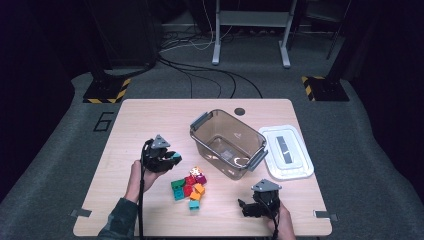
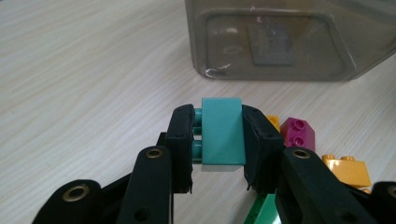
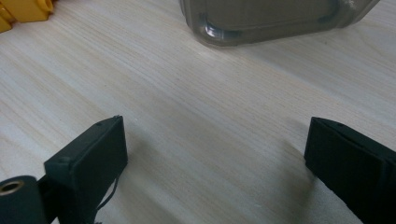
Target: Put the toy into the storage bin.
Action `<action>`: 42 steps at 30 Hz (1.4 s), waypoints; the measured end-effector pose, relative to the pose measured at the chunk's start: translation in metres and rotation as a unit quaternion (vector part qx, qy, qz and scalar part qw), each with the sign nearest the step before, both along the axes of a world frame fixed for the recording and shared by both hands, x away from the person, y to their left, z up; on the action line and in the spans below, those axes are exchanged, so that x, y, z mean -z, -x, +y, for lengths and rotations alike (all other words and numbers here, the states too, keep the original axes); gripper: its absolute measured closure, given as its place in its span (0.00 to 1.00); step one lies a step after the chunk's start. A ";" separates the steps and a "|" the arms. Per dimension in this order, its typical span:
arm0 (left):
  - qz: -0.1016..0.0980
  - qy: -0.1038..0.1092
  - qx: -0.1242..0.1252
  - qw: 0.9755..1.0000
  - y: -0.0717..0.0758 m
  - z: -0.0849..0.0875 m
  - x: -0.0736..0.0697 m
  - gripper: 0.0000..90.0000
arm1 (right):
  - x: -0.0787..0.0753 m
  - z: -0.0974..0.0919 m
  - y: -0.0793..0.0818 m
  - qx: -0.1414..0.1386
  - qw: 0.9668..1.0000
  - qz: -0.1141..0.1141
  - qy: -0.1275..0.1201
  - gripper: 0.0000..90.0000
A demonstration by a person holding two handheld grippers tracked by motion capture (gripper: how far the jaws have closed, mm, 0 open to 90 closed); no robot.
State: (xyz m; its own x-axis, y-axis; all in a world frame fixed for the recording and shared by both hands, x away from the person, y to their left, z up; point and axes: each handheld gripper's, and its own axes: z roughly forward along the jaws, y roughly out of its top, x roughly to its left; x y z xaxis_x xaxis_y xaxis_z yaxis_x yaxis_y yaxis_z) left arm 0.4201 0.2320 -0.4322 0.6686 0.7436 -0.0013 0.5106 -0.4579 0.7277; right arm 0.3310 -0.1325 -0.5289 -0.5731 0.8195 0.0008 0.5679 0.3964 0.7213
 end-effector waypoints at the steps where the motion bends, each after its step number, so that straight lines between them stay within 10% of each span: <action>1: -0.003 0.005 -0.001 1.000 -0.001 -0.001 -0.004 0.74 | 0.000 0.000 0.000 0.000 1.000 0.000 0.000 0.06; 24: -0.048 0.006 0.015 0.999 -0.026 -0.022 -0.066 0.74 | 0.000 0.000 0.000 -0.001 1.000 -0.001 0.000 0.06; 42: -0.059 -0.008 0.035 0.998 -0.053 -0.052 -0.084 0.74 | 0.000 0.000 0.000 0.001 1.000 -0.002 -0.001 0.05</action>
